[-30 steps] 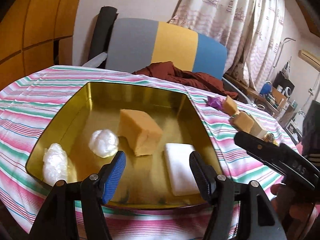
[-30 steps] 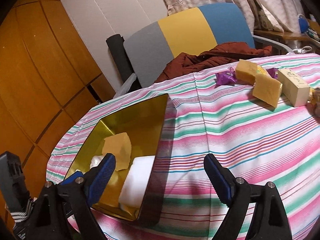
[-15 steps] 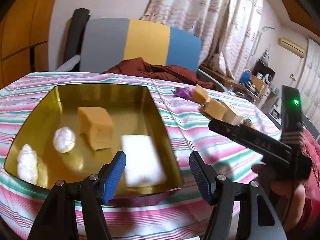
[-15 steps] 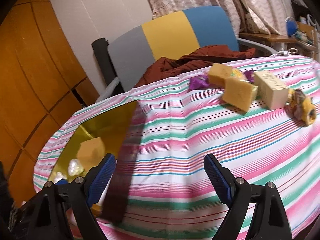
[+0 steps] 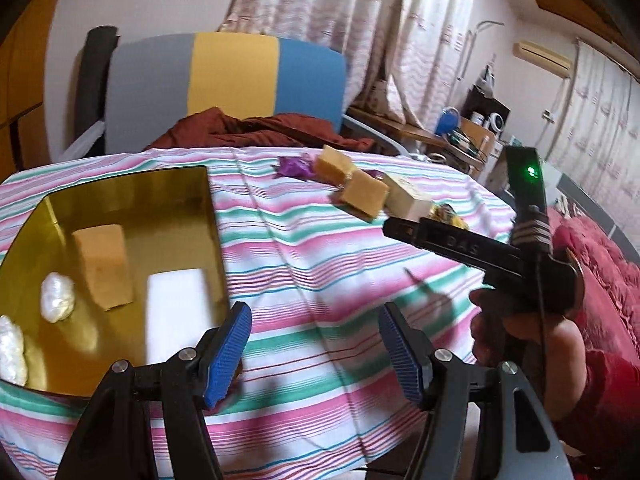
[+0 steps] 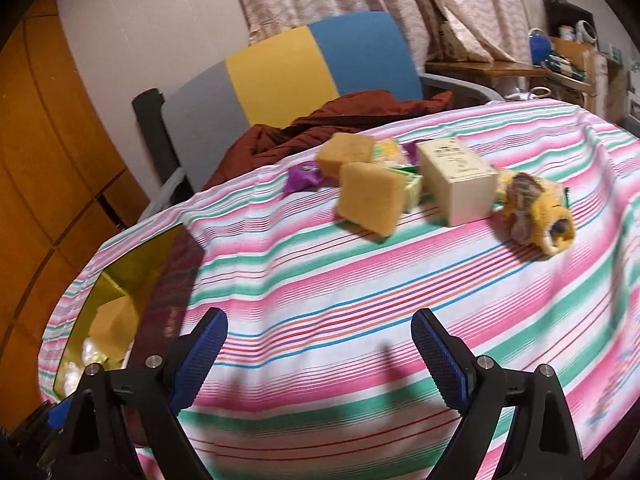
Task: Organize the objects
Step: 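Grasp the yellow knit sock with the right gripper, then grasp a yellow sponge with the left gripper while the right gripper holds the sock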
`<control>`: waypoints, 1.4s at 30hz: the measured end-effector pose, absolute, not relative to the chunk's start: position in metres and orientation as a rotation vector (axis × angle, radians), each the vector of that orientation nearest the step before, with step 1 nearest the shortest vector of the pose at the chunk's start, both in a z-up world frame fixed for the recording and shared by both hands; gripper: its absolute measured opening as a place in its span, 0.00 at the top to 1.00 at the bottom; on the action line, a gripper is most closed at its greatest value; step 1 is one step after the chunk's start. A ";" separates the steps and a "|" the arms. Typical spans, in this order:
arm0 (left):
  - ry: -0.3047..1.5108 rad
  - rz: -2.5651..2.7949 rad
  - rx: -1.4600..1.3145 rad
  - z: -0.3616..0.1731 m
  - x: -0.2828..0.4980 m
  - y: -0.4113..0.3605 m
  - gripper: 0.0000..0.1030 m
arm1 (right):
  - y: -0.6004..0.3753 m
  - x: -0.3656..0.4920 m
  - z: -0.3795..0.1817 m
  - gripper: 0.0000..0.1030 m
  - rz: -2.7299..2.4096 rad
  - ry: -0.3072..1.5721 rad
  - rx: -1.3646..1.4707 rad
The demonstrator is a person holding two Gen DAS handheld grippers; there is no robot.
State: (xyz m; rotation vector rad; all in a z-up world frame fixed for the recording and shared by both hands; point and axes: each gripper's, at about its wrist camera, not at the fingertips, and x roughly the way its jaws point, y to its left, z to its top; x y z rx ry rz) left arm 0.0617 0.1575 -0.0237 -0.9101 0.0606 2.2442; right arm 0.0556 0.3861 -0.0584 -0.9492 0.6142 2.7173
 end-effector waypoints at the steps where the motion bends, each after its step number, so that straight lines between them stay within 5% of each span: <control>1: 0.069 2.234 -0.910 -0.024 0.063 0.161 0.35 | 0.390 0.056 -0.059 0.09 2.710 0.607 -0.946; 18: 0.144 2.130 -0.959 -0.032 0.068 0.206 0.35 | 0.529 0.051 -0.057 0.09 2.424 0.354 -0.807; 23: 0.171 2.123 -0.980 -0.035 0.058 0.220 0.35 | 0.542 0.033 -0.071 0.25 2.453 0.297 -0.881; 28: 0.191 2.117 -1.001 -0.038 0.045 0.240 0.34 | 0.555 0.035 -0.096 0.39 2.422 0.437 -0.937; 34: 0.194 2.108 -1.027 -0.045 0.022 0.276 0.33 | 0.556 0.043 -0.100 0.43 2.456 0.493 -0.898; 39: 0.317 2.124 -0.989 -0.047 0.000 0.319 0.19 | 0.553 0.045 -0.102 0.43 2.461 0.494 -0.885; 42: 0.352 2.127 -0.964 -0.047 -0.018 0.341 0.19 | 0.555 0.047 -0.102 0.43 2.467 0.514 -0.873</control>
